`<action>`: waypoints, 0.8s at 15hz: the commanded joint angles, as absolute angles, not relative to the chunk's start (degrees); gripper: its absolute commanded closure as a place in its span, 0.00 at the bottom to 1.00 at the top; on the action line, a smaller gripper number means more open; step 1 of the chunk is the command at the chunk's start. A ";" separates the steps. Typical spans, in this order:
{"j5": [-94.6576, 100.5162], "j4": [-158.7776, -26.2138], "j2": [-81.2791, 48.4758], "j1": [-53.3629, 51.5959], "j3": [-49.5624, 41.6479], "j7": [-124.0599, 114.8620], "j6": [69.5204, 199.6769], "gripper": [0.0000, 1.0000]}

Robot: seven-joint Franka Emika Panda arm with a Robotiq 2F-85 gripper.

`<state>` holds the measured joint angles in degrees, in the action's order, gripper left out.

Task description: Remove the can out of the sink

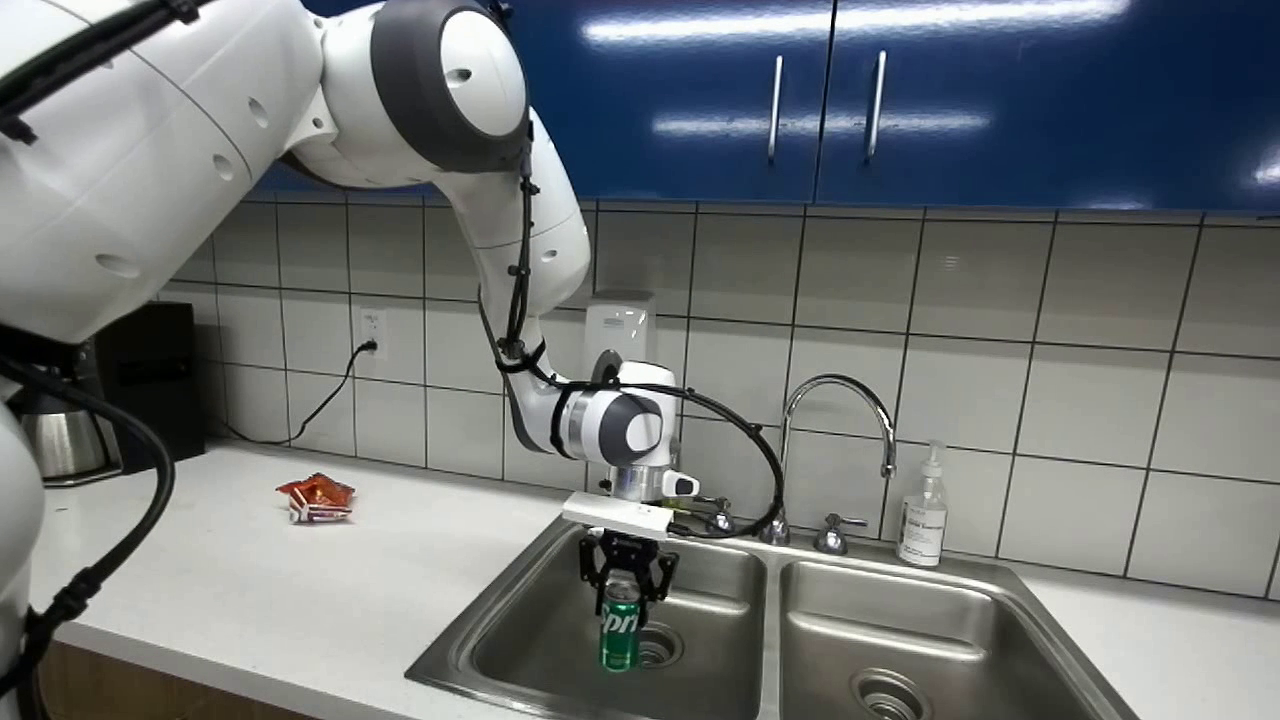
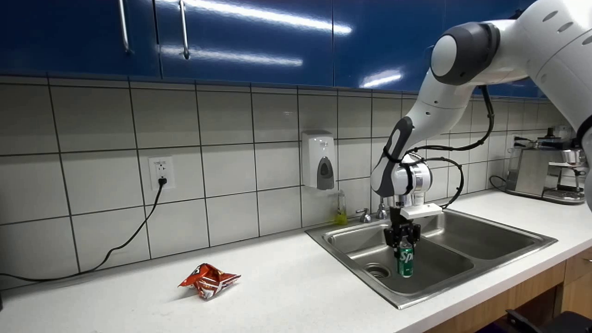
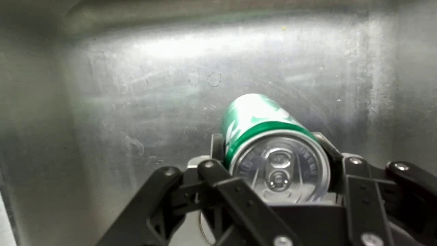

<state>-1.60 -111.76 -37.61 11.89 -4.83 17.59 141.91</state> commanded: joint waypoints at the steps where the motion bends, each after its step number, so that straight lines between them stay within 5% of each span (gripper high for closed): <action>1: 0.05 -114.86 -31.45 12.41 -3.54 18.93 137.97 0.62; 12: -0.85 -123.35 -20.21 11.21 -0.36 22.95 136.30 0.62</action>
